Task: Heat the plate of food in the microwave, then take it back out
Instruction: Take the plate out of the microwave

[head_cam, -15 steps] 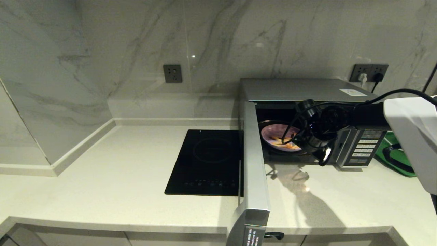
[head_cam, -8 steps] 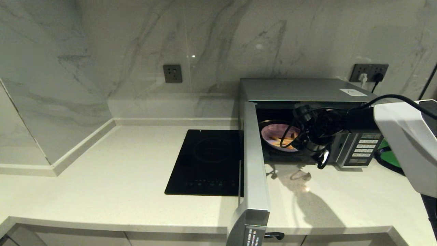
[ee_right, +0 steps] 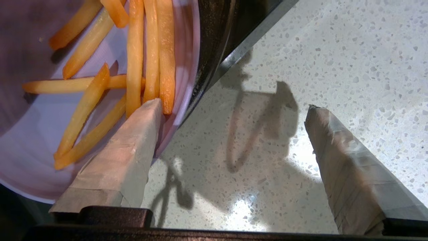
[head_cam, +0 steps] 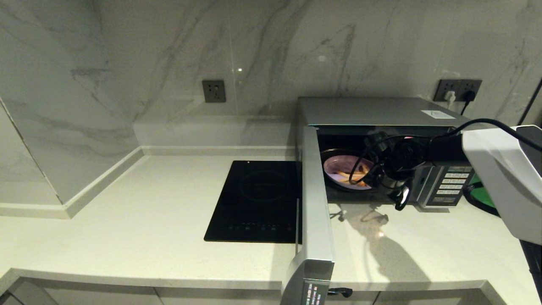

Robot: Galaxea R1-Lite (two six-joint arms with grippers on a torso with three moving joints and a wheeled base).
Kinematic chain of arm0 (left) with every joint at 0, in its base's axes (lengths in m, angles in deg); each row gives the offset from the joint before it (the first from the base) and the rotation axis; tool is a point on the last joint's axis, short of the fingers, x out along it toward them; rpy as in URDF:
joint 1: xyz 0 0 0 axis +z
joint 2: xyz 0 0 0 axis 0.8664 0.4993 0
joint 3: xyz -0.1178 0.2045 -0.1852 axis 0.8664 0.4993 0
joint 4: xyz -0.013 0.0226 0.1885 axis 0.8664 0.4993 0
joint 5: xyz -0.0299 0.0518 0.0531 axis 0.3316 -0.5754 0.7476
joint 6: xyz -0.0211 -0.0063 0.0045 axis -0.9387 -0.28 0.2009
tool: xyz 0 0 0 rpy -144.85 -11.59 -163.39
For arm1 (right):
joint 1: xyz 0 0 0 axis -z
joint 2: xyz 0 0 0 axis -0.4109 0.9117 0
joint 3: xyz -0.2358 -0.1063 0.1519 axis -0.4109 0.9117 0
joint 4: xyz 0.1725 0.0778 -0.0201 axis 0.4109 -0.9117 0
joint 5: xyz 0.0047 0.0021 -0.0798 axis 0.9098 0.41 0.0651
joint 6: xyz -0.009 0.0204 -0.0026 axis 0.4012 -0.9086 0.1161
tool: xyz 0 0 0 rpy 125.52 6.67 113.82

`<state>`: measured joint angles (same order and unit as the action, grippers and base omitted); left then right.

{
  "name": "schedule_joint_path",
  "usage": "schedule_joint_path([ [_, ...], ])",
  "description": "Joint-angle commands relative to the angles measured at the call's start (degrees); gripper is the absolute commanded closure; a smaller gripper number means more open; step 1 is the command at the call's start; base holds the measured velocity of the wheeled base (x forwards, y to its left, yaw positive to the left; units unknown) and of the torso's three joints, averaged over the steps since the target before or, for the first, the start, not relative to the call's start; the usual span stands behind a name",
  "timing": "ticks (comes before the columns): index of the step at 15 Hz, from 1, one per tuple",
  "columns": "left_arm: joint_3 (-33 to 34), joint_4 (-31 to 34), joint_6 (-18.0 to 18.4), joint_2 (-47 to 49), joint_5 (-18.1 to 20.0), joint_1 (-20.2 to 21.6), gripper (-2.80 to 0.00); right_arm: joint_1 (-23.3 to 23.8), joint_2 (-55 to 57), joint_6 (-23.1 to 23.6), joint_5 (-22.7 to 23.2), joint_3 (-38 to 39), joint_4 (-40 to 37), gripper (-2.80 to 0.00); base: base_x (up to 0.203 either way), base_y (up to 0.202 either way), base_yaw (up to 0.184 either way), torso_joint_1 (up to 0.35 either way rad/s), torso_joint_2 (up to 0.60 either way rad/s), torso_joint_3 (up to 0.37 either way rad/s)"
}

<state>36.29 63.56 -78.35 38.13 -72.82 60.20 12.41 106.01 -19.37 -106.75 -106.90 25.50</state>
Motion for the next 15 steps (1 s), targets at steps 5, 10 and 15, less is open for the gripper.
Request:
schedule_joint_path([
  [5,0.0,0.0,0.0,0.0,0.0,0.0,0.0,0.2,0.7,-0.2,-0.1,-1.2,-0.2,-2.8,0.0,0.0,0.0,0.0,0.0,0.0],
  [10,0.0,0.0,0.0,0.0,0.0,0.0,0.0,0.4,0.7,-0.3,-0.1,-0.8,-0.3,-2.8,0.0,0.0,0.0,0.0,0.0,0.0],
  [15,0.0,0.0,0.0,0.0,0.0,0.0,0.0,0.4,0.8,-0.3,0.0,-0.7,-0.2,0.0,0.0,0.0,0.0,0.0,0.0,0.0],
])
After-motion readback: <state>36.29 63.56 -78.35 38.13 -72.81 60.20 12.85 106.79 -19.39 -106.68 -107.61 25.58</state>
